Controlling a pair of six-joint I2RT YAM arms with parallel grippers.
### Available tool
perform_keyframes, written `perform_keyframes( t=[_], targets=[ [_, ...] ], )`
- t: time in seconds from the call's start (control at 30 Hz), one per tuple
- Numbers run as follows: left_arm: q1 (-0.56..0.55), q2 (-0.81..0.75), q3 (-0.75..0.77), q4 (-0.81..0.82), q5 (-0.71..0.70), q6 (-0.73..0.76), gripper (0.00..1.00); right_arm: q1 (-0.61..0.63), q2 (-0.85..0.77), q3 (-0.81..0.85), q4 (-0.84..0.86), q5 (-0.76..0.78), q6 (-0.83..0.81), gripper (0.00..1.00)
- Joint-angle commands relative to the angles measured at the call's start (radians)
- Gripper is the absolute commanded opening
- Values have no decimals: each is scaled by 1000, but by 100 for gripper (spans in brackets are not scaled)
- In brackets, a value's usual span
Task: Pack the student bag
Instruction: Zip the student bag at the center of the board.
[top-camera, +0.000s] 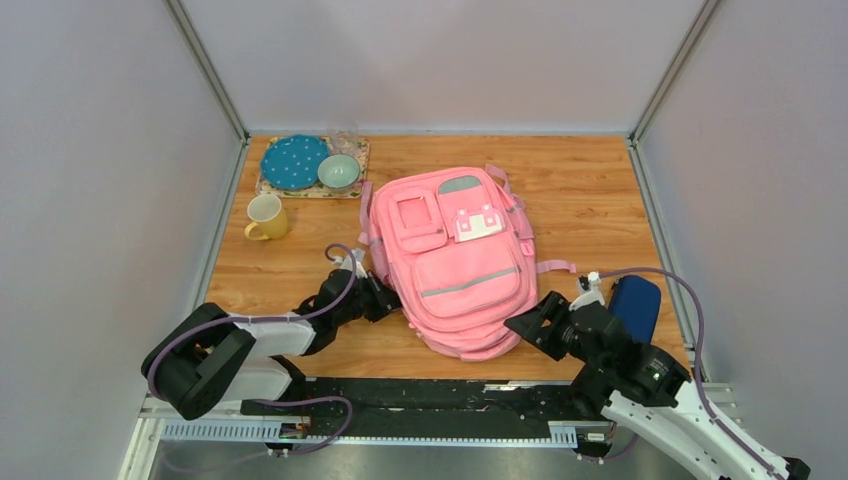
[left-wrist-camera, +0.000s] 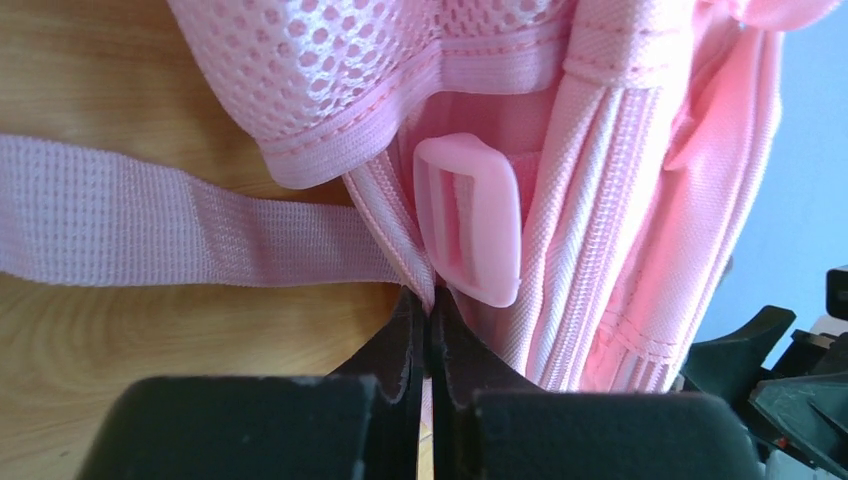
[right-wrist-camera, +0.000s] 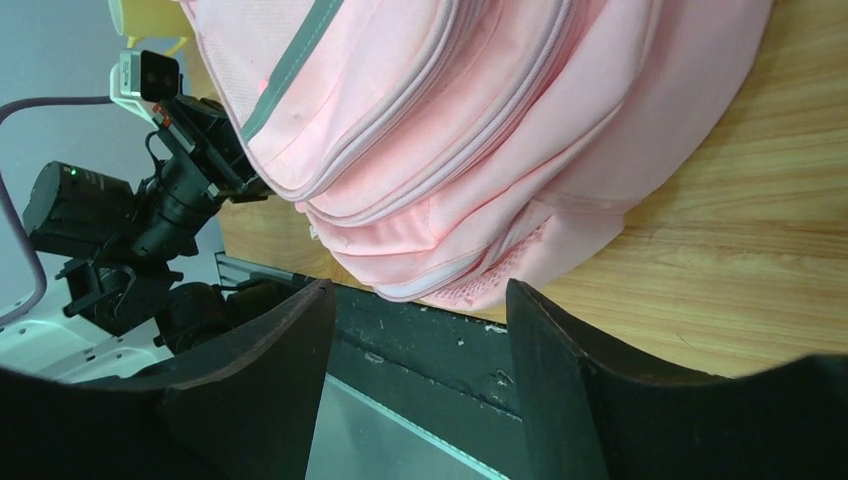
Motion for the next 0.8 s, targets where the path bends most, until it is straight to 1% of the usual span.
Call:
perform_keyframes(
  t=[0.0,0.13,0.17,0.2,0.27,0.37,0.43,0.47,0.5,0.57,0.6,0.67,0.77],
  targets=[
    [-35,5,95,133,70,16,0,2,-22,72,20,-60,-11,66],
    [-115,25,176,117,56,74,0,2,8,87,52,-128,-5,63],
    [-124,34,223,108,61,87,0,2,20,90,61,-160,-3,62],
    [-136,43,248,90,67,120,0,4,37,92,90,-195,-6,59],
    [-158,72,316,65,88,154,0,18,82,99,107,-208,-8,57],
    [-179,98,397,24,122,219,0,51,148,109,124,-185,-15,56],
    [-190,121,445,-41,148,277,0,71,184,106,171,-185,-14,55],
    [-196,131,493,-62,164,297,0,102,218,101,200,-186,-11,55],
    [-210,141,515,-96,188,330,0,120,238,95,254,-171,-5,54],
    [-225,157,555,-119,200,360,0,188,287,98,280,-110,23,54],
    [-242,160,564,-133,204,384,0,208,300,101,276,-38,32,54],
    [-260,158,577,-140,211,403,0,235,318,115,261,27,51,54],
    [-290,149,586,-160,220,452,0,236,335,121,225,146,78,55]
  ],
)
